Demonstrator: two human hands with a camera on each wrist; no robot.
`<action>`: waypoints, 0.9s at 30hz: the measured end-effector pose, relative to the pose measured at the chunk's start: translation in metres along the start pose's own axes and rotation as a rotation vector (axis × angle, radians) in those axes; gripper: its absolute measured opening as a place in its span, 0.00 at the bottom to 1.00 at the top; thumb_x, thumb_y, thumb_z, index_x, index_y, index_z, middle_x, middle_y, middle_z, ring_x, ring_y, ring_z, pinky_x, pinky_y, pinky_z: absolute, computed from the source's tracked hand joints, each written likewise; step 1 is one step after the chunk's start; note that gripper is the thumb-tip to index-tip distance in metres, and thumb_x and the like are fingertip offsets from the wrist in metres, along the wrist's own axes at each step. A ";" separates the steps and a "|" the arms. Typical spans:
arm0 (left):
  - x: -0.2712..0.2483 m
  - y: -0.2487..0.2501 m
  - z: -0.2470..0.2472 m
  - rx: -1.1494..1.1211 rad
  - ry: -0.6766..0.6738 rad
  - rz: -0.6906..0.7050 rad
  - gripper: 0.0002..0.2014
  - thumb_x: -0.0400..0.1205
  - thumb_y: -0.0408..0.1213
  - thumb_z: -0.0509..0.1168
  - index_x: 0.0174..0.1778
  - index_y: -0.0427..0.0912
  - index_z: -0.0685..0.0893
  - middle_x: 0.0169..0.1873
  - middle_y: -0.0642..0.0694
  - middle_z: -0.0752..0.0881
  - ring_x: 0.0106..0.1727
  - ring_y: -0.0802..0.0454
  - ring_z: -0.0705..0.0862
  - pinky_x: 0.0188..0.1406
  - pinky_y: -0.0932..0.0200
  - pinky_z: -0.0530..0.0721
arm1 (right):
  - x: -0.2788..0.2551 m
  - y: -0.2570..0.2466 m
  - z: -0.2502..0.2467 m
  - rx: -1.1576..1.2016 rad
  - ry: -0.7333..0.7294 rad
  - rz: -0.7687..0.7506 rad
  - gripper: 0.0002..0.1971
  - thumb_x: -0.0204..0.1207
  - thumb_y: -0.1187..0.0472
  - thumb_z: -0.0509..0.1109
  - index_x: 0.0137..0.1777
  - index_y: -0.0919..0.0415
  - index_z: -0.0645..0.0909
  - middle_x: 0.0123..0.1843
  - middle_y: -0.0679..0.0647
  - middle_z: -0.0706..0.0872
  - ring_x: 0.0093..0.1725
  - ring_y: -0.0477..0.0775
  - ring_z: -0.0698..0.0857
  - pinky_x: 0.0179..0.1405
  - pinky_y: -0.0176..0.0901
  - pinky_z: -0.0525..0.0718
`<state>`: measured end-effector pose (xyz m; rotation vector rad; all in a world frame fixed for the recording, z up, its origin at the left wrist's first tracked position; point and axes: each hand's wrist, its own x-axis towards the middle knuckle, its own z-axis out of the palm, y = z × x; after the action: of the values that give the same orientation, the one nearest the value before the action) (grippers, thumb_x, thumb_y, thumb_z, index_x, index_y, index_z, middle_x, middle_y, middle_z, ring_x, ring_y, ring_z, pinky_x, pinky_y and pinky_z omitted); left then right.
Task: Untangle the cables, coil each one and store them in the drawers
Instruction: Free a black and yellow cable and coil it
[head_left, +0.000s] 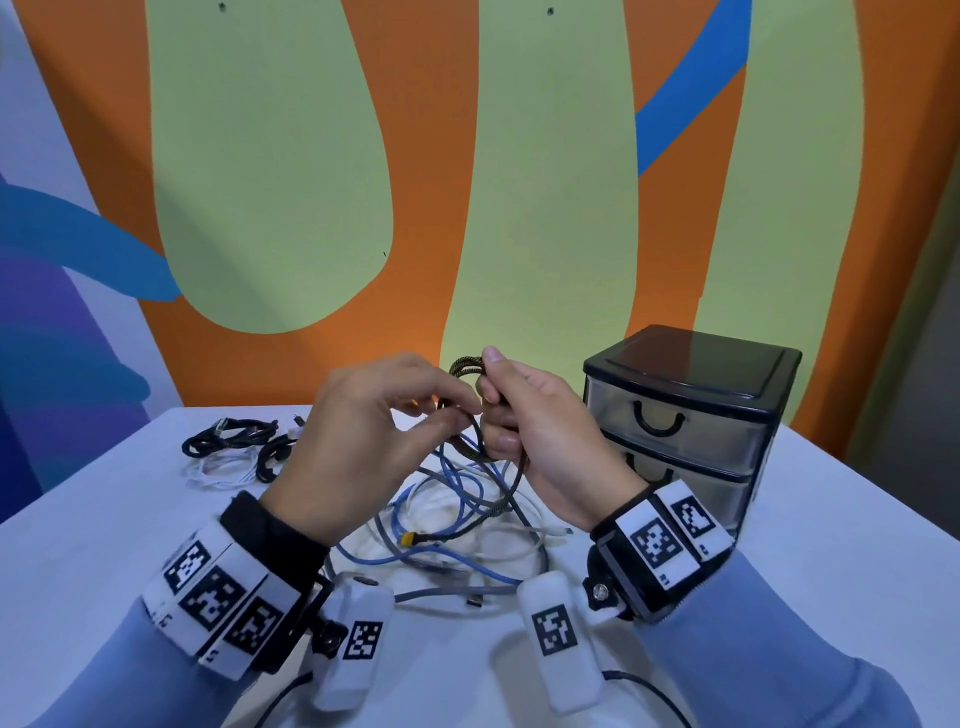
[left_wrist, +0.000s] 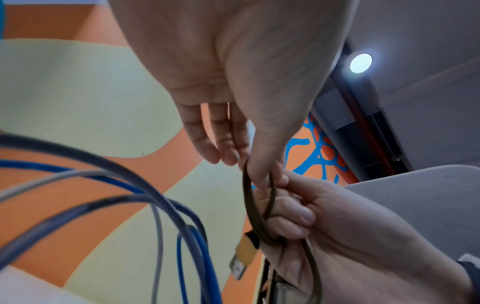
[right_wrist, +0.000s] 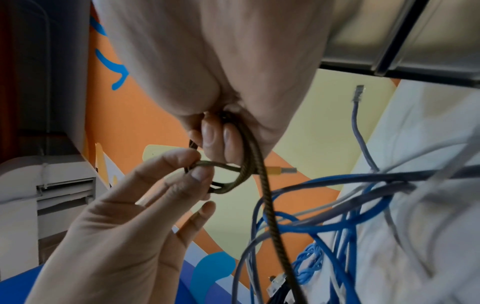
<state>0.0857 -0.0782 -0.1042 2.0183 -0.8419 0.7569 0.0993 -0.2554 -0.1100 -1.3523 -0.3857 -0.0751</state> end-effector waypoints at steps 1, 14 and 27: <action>0.001 -0.001 -0.001 0.051 0.008 0.032 0.10 0.79 0.31 0.81 0.48 0.53 0.96 0.47 0.54 0.86 0.46 0.48 0.85 0.48 0.44 0.86 | 0.001 0.000 0.000 -0.003 0.007 -0.004 0.22 0.93 0.51 0.59 0.36 0.57 0.70 0.25 0.45 0.59 0.25 0.48 0.57 0.31 0.45 0.52; 0.007 0.006 -0.012 -0.305 0.212 -0.188 0.07 0.80 0.23 0.75 0.42 0.39 0.93 0.36 0.42 0.94 0.37 0.44 0.92 0.41 0.42 0.92 | 0.002 -0.010 -0.007 0.233 0.113 -0.015 0.21 0.94 0.51 0.59 0.37 0.56 0.69 0.27 0.45 0.60 0.22 0.43 0.58 0.20 0.34 0.54; 0.006 0.017 -0.002 -0.318 0.163 -0.296 0.12 0.84 0.26 0.73 0.50 0.47 0.97 0.42 0.49 0.97 0.49 0.48 0.95 0.55 0.55 0.92 | -0.007 -0.014 0.012 0.697 -0.046 0.024 0.20 0.94 0.51 0.57 0.38 0.56 0.69 0.27 0.47 0.61 0.20 0.42 0.61 0.21 0.33 0.61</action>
<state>0.0754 -0.0865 -0.0912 1.7210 -0.5172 0.5696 0.0859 -0.2486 -0.0969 -0.6702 -0.3862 0.1042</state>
